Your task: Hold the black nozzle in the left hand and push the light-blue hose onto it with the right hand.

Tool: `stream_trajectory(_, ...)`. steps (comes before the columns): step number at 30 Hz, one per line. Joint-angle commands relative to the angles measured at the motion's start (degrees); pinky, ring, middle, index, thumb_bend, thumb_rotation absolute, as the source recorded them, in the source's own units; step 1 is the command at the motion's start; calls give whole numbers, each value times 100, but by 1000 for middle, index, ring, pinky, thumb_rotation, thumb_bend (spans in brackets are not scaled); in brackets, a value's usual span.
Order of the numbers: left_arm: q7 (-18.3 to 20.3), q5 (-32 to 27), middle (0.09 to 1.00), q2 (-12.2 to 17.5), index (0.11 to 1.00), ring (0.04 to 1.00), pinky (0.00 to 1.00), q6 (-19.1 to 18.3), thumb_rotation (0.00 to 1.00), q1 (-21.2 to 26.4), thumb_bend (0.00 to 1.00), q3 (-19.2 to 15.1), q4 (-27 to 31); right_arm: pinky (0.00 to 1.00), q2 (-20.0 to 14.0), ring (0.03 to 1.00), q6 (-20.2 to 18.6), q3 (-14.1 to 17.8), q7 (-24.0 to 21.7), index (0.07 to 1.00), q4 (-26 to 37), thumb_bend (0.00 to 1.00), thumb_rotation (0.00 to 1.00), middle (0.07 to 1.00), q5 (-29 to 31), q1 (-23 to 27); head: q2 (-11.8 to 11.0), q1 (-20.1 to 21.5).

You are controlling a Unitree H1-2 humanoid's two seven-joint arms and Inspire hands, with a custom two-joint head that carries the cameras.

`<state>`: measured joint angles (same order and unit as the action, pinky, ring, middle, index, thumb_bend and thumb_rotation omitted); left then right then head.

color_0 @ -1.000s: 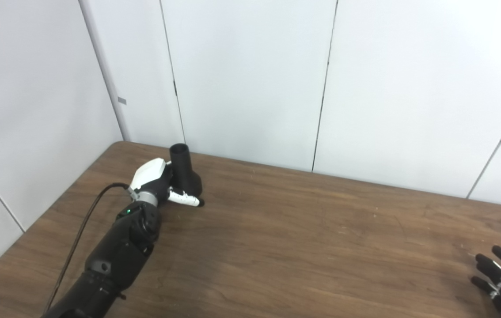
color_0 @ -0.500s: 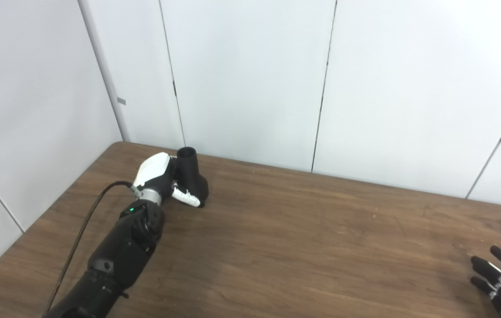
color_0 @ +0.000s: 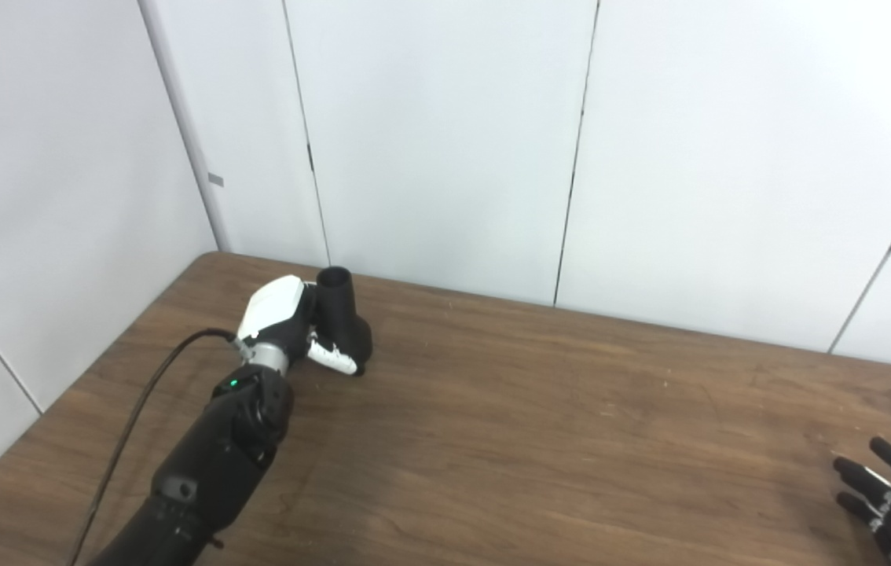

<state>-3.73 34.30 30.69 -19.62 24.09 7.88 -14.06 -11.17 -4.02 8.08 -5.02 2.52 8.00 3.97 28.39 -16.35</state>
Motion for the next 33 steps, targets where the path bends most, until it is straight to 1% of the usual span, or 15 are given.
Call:
stream_trajectory(1, -96, 161, 514, 106, 473, 662, 1000, 120, 0, 27, 522, -16, 294, 831, -6, 872, -40, -22, 35, 911, 94, 597, 1000, 788, -66, 38, 7, -6)
stream_trajectory(2, -125, 184, 514, 97, 473, 664, 1000, 166, 0, -37, 522, -16, 425, 832, 2, 872, -51, -29, 53, 911, 112, 597, 1000, 788, -79, 37, 7, -6)
stream_trajectory(3, -141, 198, 525, 90, 466, 699, 1000, 198, 0, -77, 520, -18, 505, 835, 6, 872, -59, -35, 64, 907, 126, 599, 1000, 785, -85, 35, 7, -6)
stream_trajectory(4, -149, 210, 529, 84, 463, 710, 1000, 220, 0, -105, 519, -22, 561, 836, 9, 872, -64, -39, 72, 905, 135, 599, 1000, 784, -90, 33, 7, -6)
stream_trajectory(5, -187, 208, 531, 70, 462, 717, 1000, 334, 0, -185, 519, -28, 695, 837, 19, 872, -80, -46, 86, 904, 154, 599, 1000, 784, -101, 37, 28, 29)
stream_trajectory(6, -207, 207, 534, 60, 456, 762, 1000, 416, 0, -237, 518, -38, 777, 839, 27, 872, -90, -52, 96, 903, 166, 597, 1000, 780, -109, 40, 28, 34)
stream_trajectory(7, -207, 188, 535, 48, 454, 778, 1000, 505, 0, -297, 518, -48, 880, 840, 36, 872, -108, -59, 106, 902, 191, 596, 1000, 778, -115, 40, 38, 41)
stream_trajectory(11, -128, 153, 533, -1, 453, 800, 1000, 688, 0, -435, 518, -112, 1120, 845, 56, 875, -145, -73, 130, 905, 260, 598, 1000, 774, -126, 33, 58, 59)
stream_trajectory(13, -100, 164, 531, -20, 455, 801, 1000, 718, 0, -461, 519, -137, 1167, 846, 58, 875, -154, -76, 136, 907, 273, 598, 1000, 773, -127, 31, 58, 59)
stream_trajectory(14, -48, 136, 531, -57, 455, 801, 1000, 711, 0, -525, 519, -148, 1303, 846, 74, 876, -171, -92, 147, 907, 301, 598, 1000, 772, -141, 31, 102, 116)
stream_trajectory(17, 116, 83, 513, -241, 469, 805, 1000, 654, 0, -742, 522, -143, 1766, 857, 107, 879, -218, -134, 173, 907, 377, 602, 1000, 777, -170, 30, 127, 154)
stream_trajectory(22, 318, 133, 503, -525, 476, 805, 1000, 609, 0, -987, 523, -104, 2232, 861, 154, 864, -276, -166, 198, 908, 444, 591, 1000, 778, -216, 39, 156, 231)
stream_trajectory(26, 551, 216, 503, -770, 476, 807, 1000, 749, 0, -1301, 523, 142, 2596, 851, 195, 857, -369, -193, 221, 910, 559, 580, 1000, 782, -233, 38, 205, 358)
stream_trajectory(30, 772, 227, 509, -899, 472, 828, 1000, 917, 0, -1602, 522, 422, 2905, 841, 242, 864, -524, -228, 258, 910, 720, 570, 1000, 788, -260, 30, 268, 478)
stream_trajectory(33, 860, 239, 508, -1004, 472, 832, 1000, 1027, 0, -1748, 523, 574, 3014, 846, 277, 875, -641, -267, 289, 913, 844, 568, 1000, 794, -296, 32, 326, 595)
